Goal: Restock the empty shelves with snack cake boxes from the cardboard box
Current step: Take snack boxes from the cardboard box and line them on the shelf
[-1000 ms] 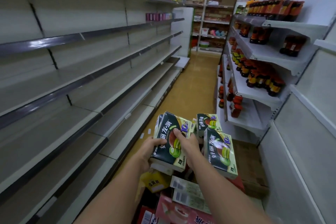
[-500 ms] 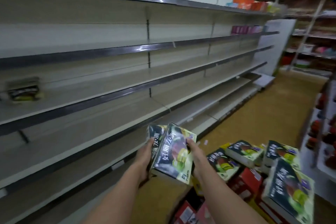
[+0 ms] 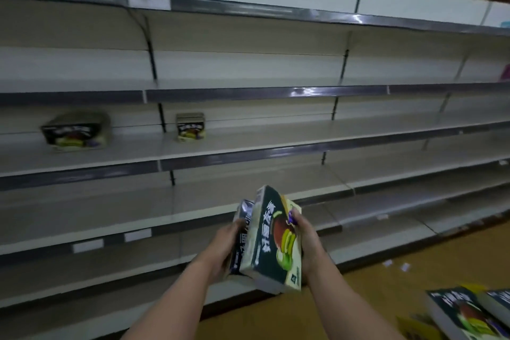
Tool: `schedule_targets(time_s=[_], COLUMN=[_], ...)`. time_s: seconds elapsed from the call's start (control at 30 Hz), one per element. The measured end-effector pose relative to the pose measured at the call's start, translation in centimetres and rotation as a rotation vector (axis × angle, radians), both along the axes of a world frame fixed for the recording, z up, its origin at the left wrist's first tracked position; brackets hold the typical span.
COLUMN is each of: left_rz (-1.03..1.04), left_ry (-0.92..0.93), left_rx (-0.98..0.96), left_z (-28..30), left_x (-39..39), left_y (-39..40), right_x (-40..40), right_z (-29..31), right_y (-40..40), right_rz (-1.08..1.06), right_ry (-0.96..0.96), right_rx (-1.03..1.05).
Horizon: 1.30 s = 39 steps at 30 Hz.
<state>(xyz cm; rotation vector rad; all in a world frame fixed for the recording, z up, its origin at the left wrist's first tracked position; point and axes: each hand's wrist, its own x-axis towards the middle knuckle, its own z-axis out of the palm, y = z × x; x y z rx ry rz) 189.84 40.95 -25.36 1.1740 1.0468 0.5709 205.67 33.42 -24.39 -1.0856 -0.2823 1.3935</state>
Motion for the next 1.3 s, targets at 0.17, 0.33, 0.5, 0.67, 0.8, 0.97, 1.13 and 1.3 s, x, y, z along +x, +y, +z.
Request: schedule_targets(time_s=[0.17,0.33,0.5,0.67,0.8,0.97,1.13,1.3], left_rz=[0.037,0.231,0.106,0.352,0.376,0.48,0.494,0.56], left_ry=[-0.025,-0.499,-0.399,-0.445,-0.469,-0.433,-0.393,-0.315], left_rx=[-0.028,-0.244,-0.153,-0.09,-0.153,-0.168,-0.114,0.0], left_z=[0.4,0.9,2.2,2.1,2.1,1.3,1.7,2.5], left_x=[-5.9,-10.5,-12.8,-16.3,-20.7,-24.7,-26.2,-27.0], left_y=[3.0,5.7,6.7,9.4,11.8,15.5,19.2,24.8], right_x=[-6.3,-10.9,-15.9,-19.9,-20.5,-20.6,-22.0,-22.5], right_z=[0.0,-0.4,0.7,0.8,0.6,0.8,1.1,2.0], right_y=[4.5,9.7,13.7,16.4,18.1,21.2,25.4,31.0], right_rz=[0.066,-0.271,-0.41,-0.259,-0.123,0.082,0.211,0.269], right_ry=[0.006,0.118,0.15,-0.043,-0.192,-0.315,-0.26,-0.477], right_rx=[-0.012,0.029,0.089,0.067,-0.036,-0.131,-0.106,-0.03])
